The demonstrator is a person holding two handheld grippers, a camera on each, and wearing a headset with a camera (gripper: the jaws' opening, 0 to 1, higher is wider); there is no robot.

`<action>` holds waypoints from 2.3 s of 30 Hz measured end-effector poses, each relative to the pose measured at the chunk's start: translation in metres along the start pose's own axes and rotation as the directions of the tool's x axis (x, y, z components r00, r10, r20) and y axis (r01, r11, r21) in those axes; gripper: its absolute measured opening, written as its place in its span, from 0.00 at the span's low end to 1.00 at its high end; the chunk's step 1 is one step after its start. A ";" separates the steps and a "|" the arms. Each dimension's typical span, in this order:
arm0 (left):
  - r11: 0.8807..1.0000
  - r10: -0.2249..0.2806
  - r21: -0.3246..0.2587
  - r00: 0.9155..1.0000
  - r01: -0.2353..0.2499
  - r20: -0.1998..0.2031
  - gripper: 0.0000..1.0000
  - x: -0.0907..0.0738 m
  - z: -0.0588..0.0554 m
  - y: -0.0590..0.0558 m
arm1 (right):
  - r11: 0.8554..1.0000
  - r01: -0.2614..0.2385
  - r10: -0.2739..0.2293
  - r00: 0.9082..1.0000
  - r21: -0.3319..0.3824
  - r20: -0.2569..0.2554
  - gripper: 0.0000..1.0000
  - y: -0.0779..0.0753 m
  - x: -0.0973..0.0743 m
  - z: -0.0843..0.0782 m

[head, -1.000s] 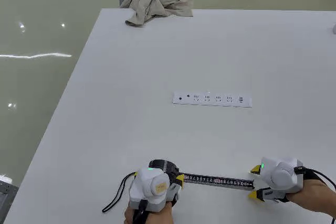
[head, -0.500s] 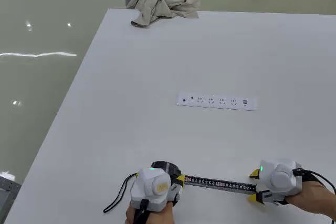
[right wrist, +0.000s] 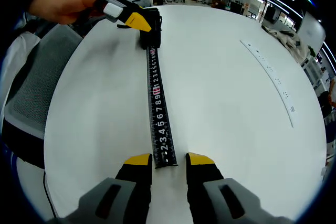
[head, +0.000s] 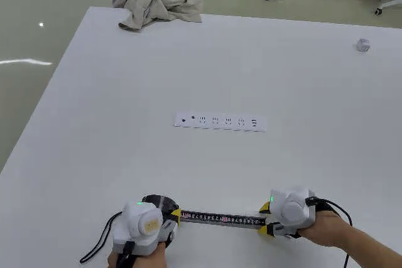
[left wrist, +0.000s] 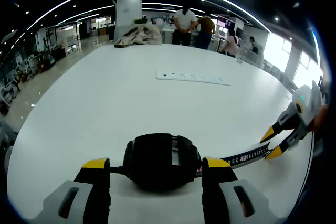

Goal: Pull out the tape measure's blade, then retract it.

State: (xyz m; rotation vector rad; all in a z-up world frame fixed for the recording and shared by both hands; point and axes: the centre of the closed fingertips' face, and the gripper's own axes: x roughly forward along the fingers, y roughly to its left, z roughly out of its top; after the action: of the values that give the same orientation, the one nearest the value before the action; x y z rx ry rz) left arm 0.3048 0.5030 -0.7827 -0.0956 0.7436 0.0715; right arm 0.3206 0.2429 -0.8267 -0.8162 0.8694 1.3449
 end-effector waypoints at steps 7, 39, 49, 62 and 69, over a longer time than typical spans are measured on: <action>1.000 -0.001 0.008 1.000 0.001 -0.007 0.67 0.001 -0.002 -0.001 | 1.000 -0.006 0.006 1.000 0.004 -0.005 0.22 0.001 -0.002 -0.001; 1.000 -0.020 0.003 1.000 0.020 -0.003 0.59 0.004 -0.003 -0.007 | 1.000 -0.003 0.003 1.000 -0.021 -0.017 0.14 0.000 -0.002 -0.001; 0.998 -0.031 0.058 1.000 0.031 -0.006 0.56 0.003 -0.005 -0.008 | 0.997 0.027 -0.028 1.000 -0.066 -0.014 0.14 0.000 -0.004 0.000; 0.993 -0.029 0.111 1.000 0.029 -0.005 0.53 0.001 -0.006 -0.007 | 0.996 0.041 -0.042 0.999 -0.076 -0.012 0.13 -0.001 -0.003 0.001; 0.992 -0.036 0.117 0.999 0.037 -0.011 0.54 0.002 -0.008 -0.006 | 0.996 0.034 -0.035 0.999 -0.077 -0.014 0.13 -0.001 -0.004 0.001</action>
State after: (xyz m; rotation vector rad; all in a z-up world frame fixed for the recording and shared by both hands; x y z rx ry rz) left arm 0.3014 0.4959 -0.7890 0.0022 0.7531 -0.0076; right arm 0.3219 0.2423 -0.8228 -0.8982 0.8159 1.3500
